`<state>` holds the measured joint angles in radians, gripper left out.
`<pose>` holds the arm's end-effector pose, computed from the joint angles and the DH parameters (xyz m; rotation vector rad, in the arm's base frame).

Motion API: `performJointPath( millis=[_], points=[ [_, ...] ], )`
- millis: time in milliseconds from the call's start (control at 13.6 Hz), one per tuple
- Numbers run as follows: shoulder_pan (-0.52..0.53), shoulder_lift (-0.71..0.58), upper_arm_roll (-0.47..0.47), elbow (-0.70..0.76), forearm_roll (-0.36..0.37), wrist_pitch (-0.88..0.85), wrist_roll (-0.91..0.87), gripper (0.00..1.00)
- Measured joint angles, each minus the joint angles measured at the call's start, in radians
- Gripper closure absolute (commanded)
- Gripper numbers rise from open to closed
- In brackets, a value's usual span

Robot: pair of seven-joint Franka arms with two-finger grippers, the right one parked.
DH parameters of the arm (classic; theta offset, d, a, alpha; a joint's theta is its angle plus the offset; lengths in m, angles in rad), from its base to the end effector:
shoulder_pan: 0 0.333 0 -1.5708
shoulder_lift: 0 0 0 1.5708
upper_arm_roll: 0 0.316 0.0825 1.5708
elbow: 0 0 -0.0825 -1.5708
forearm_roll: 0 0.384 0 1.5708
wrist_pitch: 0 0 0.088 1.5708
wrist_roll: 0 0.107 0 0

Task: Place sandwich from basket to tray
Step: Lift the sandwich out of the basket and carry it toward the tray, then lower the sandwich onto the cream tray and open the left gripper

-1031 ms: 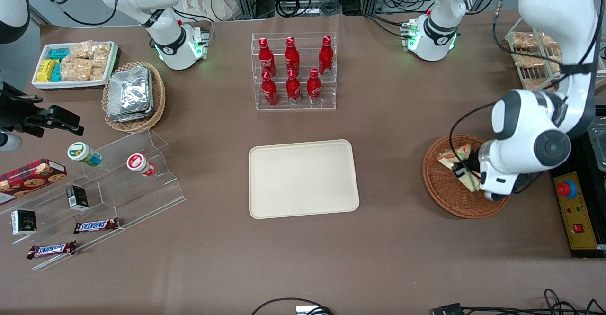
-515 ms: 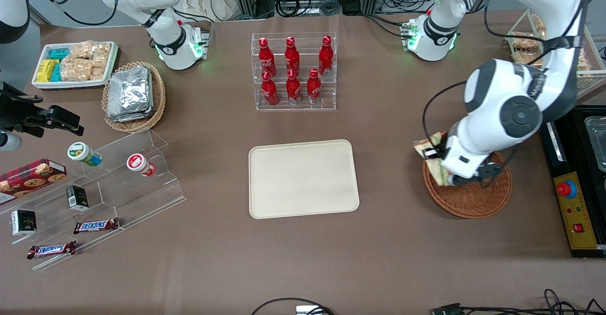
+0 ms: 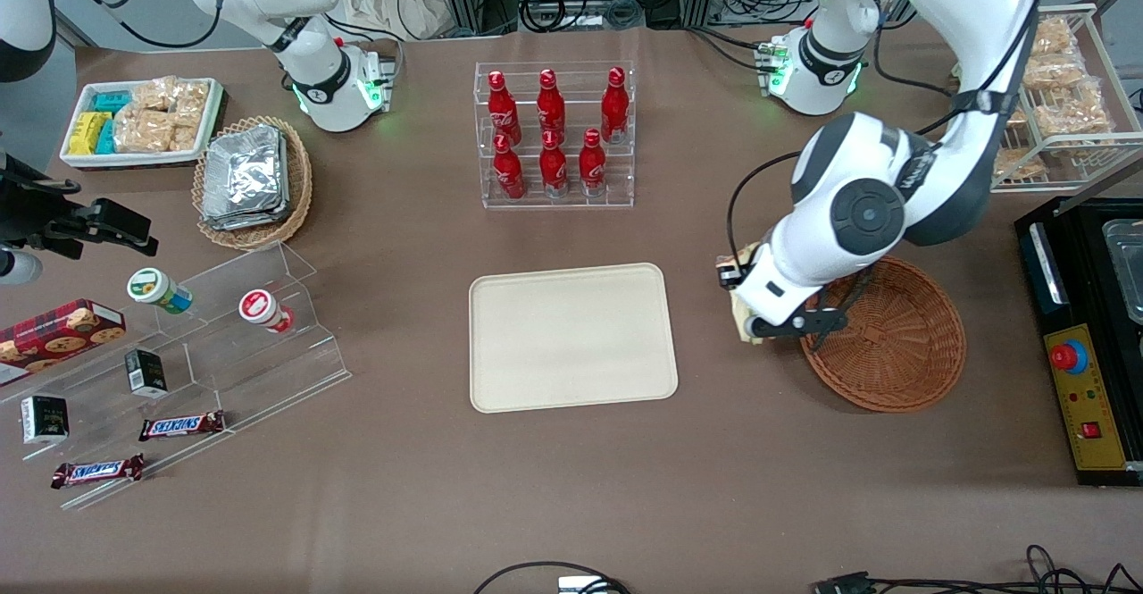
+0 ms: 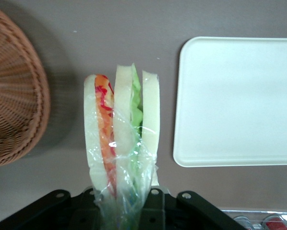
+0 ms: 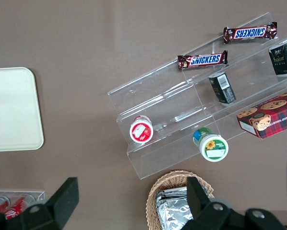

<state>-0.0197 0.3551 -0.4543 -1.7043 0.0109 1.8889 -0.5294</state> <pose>0.5736 -0.2652 0.3932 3.0645 0.1006 -0.2885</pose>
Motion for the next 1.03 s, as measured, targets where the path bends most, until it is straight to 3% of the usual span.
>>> performJointPath(
  millis=[294,736,1031],
  points=[
    [-0.056,0.081,-0.001,0.058,0.016,0.001,-0.009,0.79],
    [-0.168,0.219,-0.001,0.136,0.159,0.009,-0.162,0.78],
    [-0.205,0.306,-0.001,0.183,0.187,0.058,-0.204,0.78]
  ],
)
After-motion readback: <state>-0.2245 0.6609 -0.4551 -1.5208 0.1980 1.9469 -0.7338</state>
